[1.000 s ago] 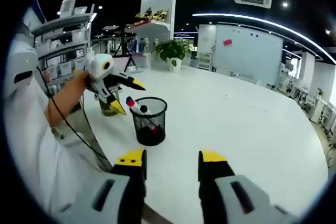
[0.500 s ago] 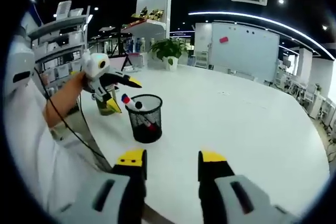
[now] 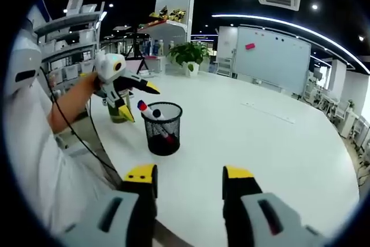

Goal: Pick up the whiteboard markers from the pen holder and place them facing the whiteboard neatly

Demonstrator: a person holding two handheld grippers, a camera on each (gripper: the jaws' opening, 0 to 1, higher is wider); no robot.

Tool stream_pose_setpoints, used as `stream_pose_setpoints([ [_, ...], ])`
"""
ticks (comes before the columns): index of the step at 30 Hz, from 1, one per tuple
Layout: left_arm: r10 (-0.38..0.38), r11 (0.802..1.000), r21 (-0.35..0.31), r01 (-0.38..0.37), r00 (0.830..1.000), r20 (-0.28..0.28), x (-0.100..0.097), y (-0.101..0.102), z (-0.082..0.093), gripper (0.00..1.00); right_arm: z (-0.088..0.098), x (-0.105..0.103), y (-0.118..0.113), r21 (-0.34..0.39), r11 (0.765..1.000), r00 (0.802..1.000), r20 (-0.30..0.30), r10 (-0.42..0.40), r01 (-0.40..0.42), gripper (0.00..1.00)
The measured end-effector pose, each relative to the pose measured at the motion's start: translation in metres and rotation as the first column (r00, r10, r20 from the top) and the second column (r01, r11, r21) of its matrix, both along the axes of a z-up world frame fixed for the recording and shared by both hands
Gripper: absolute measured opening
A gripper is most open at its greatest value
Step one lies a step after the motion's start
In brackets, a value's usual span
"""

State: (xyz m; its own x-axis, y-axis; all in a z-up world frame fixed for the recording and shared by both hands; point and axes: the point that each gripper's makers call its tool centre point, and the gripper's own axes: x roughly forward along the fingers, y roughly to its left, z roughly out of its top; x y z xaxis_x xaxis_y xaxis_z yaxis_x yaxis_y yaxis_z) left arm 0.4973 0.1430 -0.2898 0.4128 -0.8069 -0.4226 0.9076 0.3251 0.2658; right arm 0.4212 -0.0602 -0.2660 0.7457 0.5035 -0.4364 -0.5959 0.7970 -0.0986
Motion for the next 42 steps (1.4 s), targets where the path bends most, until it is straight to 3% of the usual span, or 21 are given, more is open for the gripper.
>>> stream_pose_setpoints([
  [12, 0.007, 1.000, -0.005, -0.008, 1.000, -0.006, 0.001, 0.000, 0.000, 0.75, -0.002, -0.002, 0.004, -0.025, 1.000, 1.000, -0.009, 0.010, -0.010, 0.46],
  [22, 0.008, 1.000, -0.010, -0.008, 1.000, -0.007, 0.001, 0.000, 0.001, 0.76, 0.005, 0.003, 0.003, -0.031, 1.000, 1.000, 0.031, 0.004, -0.003, 0.44],
  [33, 0.005, 1.000, -0.004, -0.005, 1.000, 0.004, 0.001, -0.001, 0.001, 0.72, 0.012, 0.009, 0.011, 0.019, 1.000, 0.999, 0.054, 0.002, -0.003, 0.44],
  [42, 0.010, 1.000, -0.008, -0.010, 1.000, -0.008, 0.003, -0.001, 0.001, 0.74, 0.014, 0.014, 0.026, -0.015, 0.999, 0.997, 0.072, 0.031, -0.030, 0.42],
])
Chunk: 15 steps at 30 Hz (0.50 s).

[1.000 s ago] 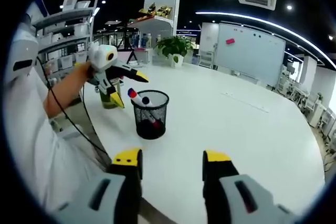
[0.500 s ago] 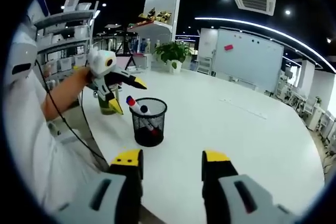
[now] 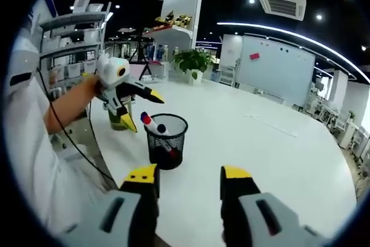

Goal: Pick up the whiteboard markers from the pen holder and place them facing the whiteboard neatly

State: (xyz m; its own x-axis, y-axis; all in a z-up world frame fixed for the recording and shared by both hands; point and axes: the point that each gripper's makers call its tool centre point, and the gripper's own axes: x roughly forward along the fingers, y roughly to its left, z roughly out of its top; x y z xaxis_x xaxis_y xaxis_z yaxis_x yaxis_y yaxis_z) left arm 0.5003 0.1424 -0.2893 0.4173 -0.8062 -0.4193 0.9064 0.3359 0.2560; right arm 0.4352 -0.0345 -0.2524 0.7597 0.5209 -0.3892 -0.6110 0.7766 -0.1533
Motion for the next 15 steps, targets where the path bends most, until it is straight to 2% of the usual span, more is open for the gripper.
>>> stream_pose_setpoints([
  [11, 0.011, 1.000, 0.004, -0.011, 1.000, -0.018, 0.005, 0.002, -0.001, 0.78, -0.008, 0.003, 0.018, -0.008, 1.000, 0.999, -0.013, 0.030, -0.030, 0.41],
  [15, 0.011, 1.000, 0.003, -0.011, 1.000, -0.018, 0.006, 0.002, -0.002, 0.78, -0.006, 0.008, 0.021, -0.001, 1.000, 1.000, -0.001, 0.023, -0.023, 0.39],
])
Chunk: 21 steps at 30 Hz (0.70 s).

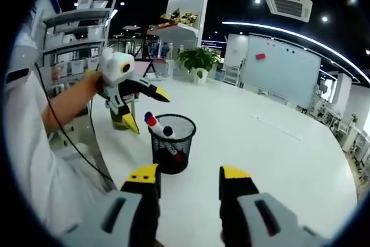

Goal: Pick up the whiteboard markers from the pen holder and place them facing the whiteboard neatly

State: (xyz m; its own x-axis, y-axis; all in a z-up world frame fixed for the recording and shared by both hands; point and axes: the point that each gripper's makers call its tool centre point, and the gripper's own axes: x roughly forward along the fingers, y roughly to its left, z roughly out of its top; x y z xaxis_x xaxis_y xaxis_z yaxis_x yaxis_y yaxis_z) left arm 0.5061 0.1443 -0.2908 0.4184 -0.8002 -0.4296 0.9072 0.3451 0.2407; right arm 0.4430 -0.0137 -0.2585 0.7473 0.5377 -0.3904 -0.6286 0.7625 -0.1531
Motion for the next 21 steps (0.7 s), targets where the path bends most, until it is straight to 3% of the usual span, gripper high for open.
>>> stream_pose_setpoints([
  [10, 0.007, 1.000, -0.001, -0.007, 1.000, 0.002, 0.004, 0.002, -0.001, 0.77, 0.013, 0.007, 0.011, 0.034, 0.999, 0.999, 0.031, -0.012, 0.011, 0.34],
  [21, 0.004, 1.000, -0.004, -0.004, 1.000, 0.013, 0.004, 0.002, -0.001, 0.75, 0.012, 0.011, 0.028, 0.025, 0.999, 0.998, 0.044, 0.041, -0.042, 0.34],
])
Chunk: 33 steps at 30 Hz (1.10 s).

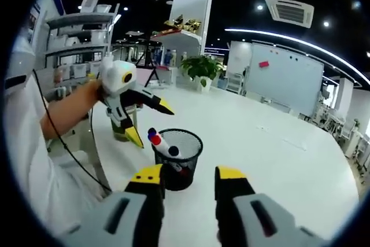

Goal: Pick up the whiteboard markers from the pen holder and place them facing the whiteboard neatly

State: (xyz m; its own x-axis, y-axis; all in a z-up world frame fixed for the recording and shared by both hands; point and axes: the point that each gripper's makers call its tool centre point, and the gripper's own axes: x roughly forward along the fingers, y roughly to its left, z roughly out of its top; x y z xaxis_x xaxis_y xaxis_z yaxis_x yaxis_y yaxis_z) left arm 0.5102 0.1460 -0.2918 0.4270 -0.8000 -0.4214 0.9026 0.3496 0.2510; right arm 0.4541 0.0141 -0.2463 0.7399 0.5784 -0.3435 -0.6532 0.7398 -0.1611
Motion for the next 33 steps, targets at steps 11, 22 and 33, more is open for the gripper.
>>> stream_pose_setpoints([
  [11, -0.001, 1.000, -0.002, 0.001, 1.000, 0.001, -0.002, -0.001, 0.000, 0.75, 0.001, 0.005, 0.017, 0.017, 0.999, 0.999, 0.031, 0.044, -0.044, 0.29],
  [22, 0.005, 1.000, -0.004, -0.005, 1.000, 0.005, -0.002, -0.001, 0.001, 0.74, 0.001, 0.007, 0.034, 0.011, 0.996, 0.993, 0.066, 0.093, -0.094, 0.25],
  [33, 0.004, 1.000, -0.006, -0.003, 1.000, 0.009, -0.002, -0.001, 0.002, 0.73, -0.006, 0.014, 0.039, -0.005, 0.995, 0.992, 0.083, 0.099, -0.099, 0.15],
])
